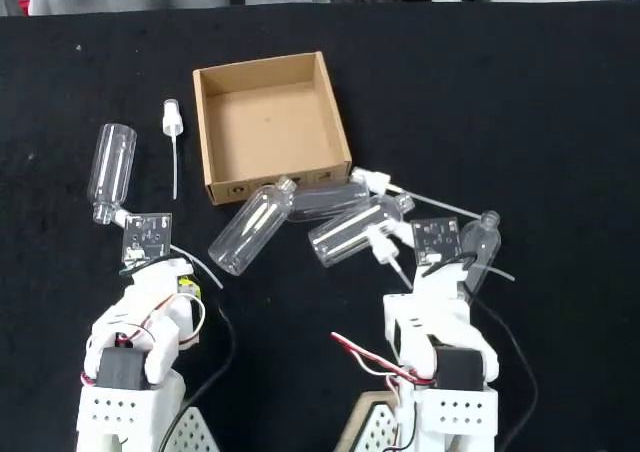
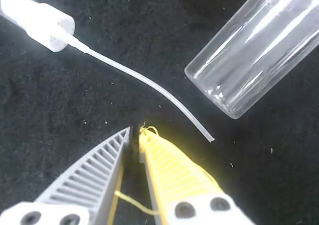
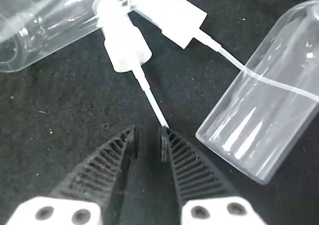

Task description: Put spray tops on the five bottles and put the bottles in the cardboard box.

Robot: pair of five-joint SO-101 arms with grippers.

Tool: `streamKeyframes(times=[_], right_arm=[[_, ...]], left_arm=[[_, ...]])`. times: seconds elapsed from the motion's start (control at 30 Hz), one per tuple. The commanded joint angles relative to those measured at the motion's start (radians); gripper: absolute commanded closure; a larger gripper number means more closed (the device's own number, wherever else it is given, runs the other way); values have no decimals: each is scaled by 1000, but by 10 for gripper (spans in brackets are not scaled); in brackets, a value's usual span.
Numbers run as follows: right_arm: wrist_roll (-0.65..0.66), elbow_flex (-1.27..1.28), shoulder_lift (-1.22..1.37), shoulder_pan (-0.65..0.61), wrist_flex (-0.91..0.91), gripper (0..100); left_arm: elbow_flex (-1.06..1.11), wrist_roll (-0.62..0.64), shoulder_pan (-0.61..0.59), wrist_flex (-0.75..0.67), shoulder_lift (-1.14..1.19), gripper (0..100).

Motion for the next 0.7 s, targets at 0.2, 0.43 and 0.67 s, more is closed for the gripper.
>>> streamKeyframes(times=[0.2, 0.43, 0.67], right_arm=[[-15, -10, -94, 9, 12, 946], [-15, -10, -94, 9, 12, 946], [-8, -10, -93, 18, 3, 946]], left_arm=[[25, -11, 8, -20, -8, 970], [25, -11, 8, -20, -8, 970], [25, -11, 8, -20, -8, 970]])
